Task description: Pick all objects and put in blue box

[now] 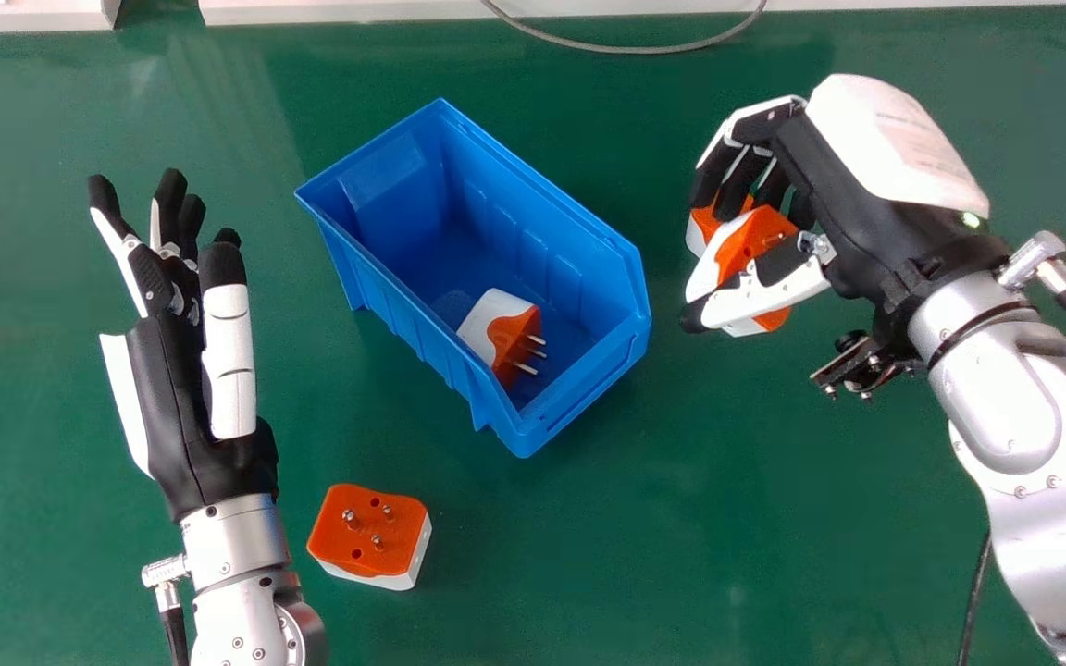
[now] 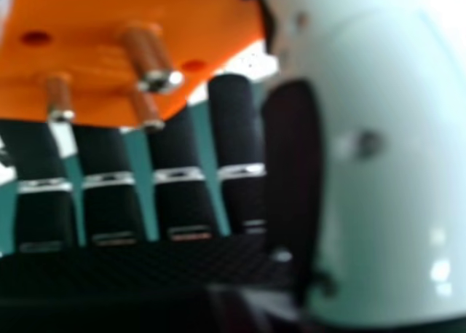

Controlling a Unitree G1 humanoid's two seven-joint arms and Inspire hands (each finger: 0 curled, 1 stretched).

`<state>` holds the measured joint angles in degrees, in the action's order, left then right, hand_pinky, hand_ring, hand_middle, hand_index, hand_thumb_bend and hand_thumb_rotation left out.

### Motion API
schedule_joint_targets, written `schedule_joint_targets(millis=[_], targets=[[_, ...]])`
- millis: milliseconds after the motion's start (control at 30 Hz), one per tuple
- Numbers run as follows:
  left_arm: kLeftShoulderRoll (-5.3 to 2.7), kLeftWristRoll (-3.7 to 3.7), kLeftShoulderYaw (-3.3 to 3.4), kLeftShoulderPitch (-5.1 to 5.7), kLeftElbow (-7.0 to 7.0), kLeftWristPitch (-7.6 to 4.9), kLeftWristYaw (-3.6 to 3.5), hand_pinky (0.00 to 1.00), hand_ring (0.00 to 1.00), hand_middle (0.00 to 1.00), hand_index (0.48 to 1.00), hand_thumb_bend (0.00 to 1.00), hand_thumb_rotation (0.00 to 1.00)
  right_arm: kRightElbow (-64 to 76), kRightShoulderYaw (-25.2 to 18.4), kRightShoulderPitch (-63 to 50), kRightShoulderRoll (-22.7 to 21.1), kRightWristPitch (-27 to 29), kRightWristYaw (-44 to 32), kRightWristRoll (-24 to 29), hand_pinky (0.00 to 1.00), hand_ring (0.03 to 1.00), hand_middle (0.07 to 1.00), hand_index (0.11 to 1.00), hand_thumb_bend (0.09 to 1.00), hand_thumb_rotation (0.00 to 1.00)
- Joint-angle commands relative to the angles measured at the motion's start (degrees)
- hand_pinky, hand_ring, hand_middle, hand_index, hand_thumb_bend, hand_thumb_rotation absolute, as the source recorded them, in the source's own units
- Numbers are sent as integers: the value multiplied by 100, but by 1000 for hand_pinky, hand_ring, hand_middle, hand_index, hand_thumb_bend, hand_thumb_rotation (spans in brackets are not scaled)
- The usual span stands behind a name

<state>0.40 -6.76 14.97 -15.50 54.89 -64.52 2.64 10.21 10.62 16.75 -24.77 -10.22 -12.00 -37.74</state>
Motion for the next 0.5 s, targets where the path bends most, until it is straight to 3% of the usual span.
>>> schedule_joint_targets(millis=[0,100,267,400,467], targets=[[13,24,-10,37,-104,-70,-36,898,957,964,968,751,823,204,-156,23,-25,237,216,67,372,381,471,521,514,0],[9,23,5,30,-95,-62,-15,898,958,964,968,753,823,262,-152,66,-14,394,294,50,369,380,470,522,514,0],[11,12,3,24,-82,-65,-38,895,954,962,964,760,820,304,-150,276,89,525,293,125,359,380,468,520,514,0],[43,88,12,31,-86,-57,37,897,954,961,965,763,814,263,-135,429,172,666,402,171,331,375,467,527,513,0],[42,63,13,31,-88,-42,24,896,955,961,965,766,813,249,-99,506,200,724,438,113,313,373,466,532,512,0]])
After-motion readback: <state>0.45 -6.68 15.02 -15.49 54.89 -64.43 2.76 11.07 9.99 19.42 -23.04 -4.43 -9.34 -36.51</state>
